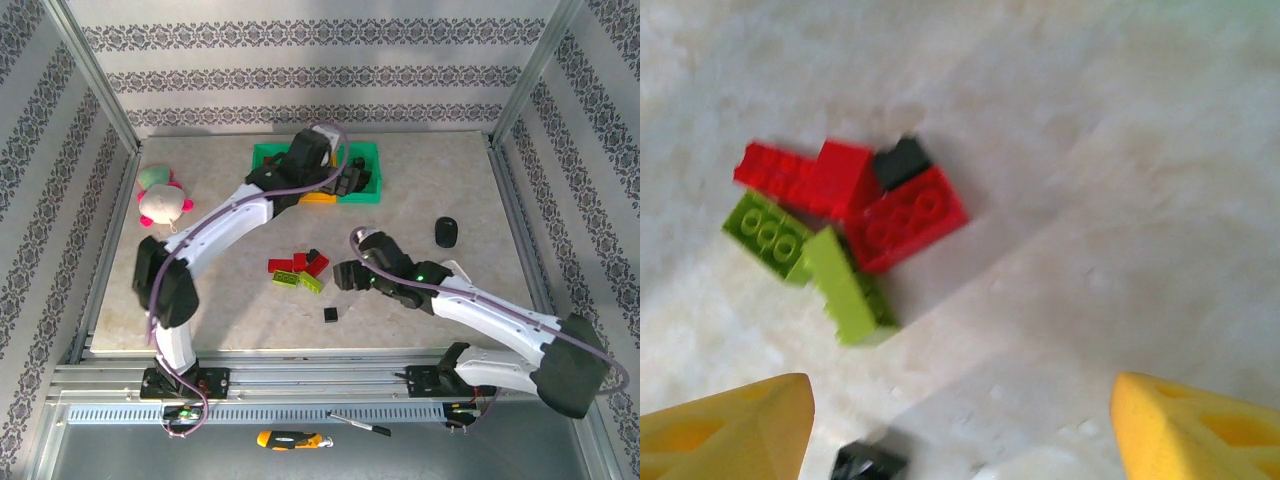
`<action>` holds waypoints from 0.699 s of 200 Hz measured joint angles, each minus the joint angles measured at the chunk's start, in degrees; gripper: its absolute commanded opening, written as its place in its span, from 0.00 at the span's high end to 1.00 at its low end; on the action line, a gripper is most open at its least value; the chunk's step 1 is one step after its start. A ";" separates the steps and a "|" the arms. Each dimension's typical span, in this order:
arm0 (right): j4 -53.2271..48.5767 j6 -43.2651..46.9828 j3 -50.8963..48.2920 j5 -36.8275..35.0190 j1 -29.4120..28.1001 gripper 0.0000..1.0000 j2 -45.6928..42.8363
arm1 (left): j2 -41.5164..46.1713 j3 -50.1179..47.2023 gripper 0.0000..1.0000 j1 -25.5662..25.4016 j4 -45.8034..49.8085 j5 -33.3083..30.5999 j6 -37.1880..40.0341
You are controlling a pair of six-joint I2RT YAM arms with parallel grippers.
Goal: Sort the legos into containers by color
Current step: Pick up the lego from the bottom-center of the table.
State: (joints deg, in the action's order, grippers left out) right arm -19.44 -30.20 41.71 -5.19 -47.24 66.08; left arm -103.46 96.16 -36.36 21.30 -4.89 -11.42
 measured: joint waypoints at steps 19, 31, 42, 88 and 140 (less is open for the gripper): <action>-1.66 -4.57 0.66 -0.02 -4.83 0.22 3.58 | 7.72 -11.30 0.01 0.87 -3.13 -1.05 -1.18; -2.95 -7.30 1.42 -0.13 -7.65 0.22 5.84 | 11.72 -17.40 0.01 1.62 -3.93 -1.73 -2.05; -4.31 -9.40 2.29 -0.37 -9.73 0.22 7.87 | 14.84 -21.92 0.01 2.25 -4.13 -2.29 -2.62; -9.46 -16.09 6.62 -1.36 -15.63 0.22 16.17 | 26.43 -35.15 0.01 4.15 -3.76 -4.83 -4.28; -13.66 -19.04 12.57 -0.31 -16.68 0.32 25.51 | 31.30 -40.37 0.01 4.87 -3.21 -5.79 -5.81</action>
State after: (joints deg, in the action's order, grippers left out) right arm -33.10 -49.23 54.28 -5.50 -63.92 91.59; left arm -72.16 55.79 -31.48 18.09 -10.68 -17.23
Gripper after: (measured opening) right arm 0.715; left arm 0.994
